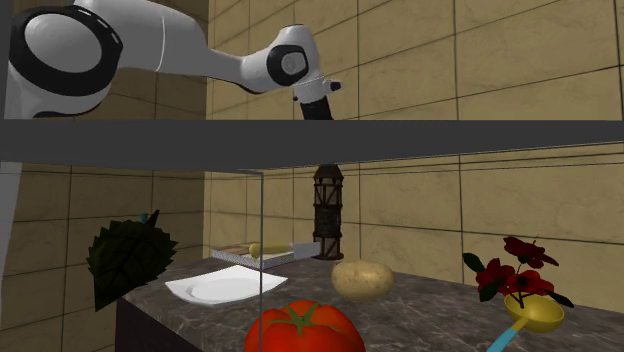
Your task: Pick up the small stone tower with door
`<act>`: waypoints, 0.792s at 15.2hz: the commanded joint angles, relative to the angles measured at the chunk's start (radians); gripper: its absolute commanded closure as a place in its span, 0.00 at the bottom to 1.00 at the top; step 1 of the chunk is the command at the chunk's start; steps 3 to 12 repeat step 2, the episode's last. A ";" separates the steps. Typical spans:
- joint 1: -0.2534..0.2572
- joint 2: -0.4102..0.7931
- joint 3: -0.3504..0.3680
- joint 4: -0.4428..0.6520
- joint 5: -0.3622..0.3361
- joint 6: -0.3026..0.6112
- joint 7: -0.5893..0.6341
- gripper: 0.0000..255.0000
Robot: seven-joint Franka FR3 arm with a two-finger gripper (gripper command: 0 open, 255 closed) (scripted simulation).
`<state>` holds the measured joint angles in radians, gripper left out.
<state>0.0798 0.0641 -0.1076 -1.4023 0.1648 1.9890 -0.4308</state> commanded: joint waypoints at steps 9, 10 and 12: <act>-0.001 0.004 -0.001 0.024 0.001 -0.018 0.001 1.00; -0.001 0.004 -0.001 0.024 0.001 -0.018 0.001 1.00; -0.001 0.004 -0.001 0.024 0.001 -0.018 0.001 1.00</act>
